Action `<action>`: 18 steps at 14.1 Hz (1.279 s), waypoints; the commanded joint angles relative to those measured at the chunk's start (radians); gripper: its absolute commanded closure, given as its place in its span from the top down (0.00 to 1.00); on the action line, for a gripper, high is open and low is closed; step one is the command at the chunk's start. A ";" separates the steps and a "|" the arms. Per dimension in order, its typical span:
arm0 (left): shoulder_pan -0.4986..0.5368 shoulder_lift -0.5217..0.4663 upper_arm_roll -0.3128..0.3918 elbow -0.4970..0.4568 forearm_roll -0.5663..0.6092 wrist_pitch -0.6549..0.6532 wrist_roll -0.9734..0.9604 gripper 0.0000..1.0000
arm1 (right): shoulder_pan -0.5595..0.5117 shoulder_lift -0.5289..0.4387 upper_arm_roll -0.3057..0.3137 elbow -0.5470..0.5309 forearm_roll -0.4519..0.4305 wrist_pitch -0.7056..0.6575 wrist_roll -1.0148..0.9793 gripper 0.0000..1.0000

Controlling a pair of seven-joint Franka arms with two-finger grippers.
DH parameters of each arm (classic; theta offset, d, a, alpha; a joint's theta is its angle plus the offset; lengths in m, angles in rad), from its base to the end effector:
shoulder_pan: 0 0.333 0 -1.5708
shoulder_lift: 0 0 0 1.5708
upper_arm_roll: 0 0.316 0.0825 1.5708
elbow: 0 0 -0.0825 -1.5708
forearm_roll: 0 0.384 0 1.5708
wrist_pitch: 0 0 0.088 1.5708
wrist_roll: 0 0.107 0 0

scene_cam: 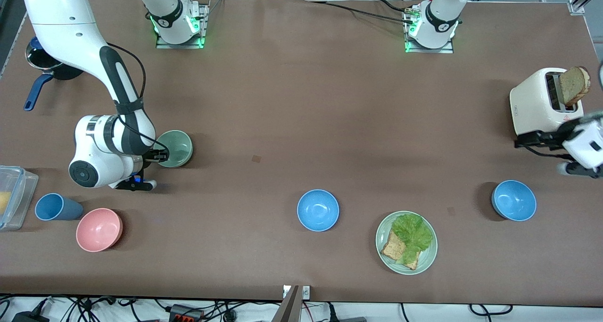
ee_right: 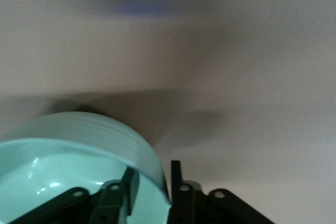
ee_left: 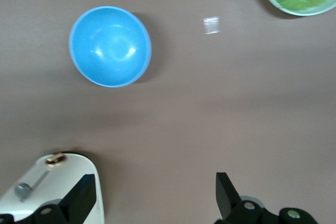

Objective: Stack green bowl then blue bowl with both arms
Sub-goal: 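Carry the green bowl with the right gripper while the left gripper reaches the blue bowl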

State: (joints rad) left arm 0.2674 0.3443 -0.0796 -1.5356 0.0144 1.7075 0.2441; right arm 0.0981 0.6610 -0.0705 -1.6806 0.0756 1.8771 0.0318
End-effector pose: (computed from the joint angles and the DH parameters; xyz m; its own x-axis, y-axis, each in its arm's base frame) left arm 0.6307 0.1273 0.4445 0.9849 -0.0608 -0.1622 -0.0526 -0.9972 0.0539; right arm 0.6226 0.0259 0.1891 0.8942 -0.0360 -0.4462 -0.0386 -0.9992 0.0031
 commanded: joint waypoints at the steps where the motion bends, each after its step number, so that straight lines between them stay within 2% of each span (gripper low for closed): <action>1: 0.023 0.065 -0.005 0.089 -0.013 -0.017 0.060 1.00 | 0.006 -0.020 0.002 -0.013 0.024 -0.006 0.008 0.00; 4: 0.041 0.087 -0.005 0.091 -0.020 -0.016 0.092 1.00 | 0.026 -0.024 0.026 0.010 0.073 -0.007 0.005 0.00; 6: 0.044 0.097 -0.005 0.092 -0.022 -0.005 0.112 1.00 | 0.043 -0.024 0.076 0.064 0.076 -0.015 0.014 0.00; 9: 0.067 0.130 -0.005 0.094 -0.016 0.041 0.130 1.00 | 0.121 0.006 0.155 0.165 0.075 -0.024 0.166 0.00; 11: 0.073 0.162 0.000 0.094 -0.007 0.121 0.130 1.00 | 0.219 0.034 0.167 0.209 0.076 -0.013 0.282 0.00; 12: 0.085 0.177 0.001 0.094 -0.007 0.148 0.132 1.00 | 0.260 0.041 0.169 0.222 0.105 -0.007 0.322 0.00; 14: 0.088 0.218 0.004 0.092 0.033 0.211 0.167 1.00 | 0.316 0.072 0.167 0.251 0.260 -0.003 0.355 0.00; 15: 0.088 0.241 0.004 0.094 0.071 0.237 0.170 1.00 | 0.351 0.077 0.166 0.252 0.286 0.013 0.372 0.00; 18: 0.093 0.317 0.004 0.094 0.099 0.300 0.173 1.00 | 0.417 0.089 0.166 0.243 0.279 0.068 0.433 0.00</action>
State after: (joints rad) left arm 0.3565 0.6062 -0.0730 -1.4756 0.0855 1.9813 0.3942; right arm 0.4858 0.7300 0.1030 -1.4606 0.3362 1.9301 0.4278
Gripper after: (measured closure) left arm 0.000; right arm 0.947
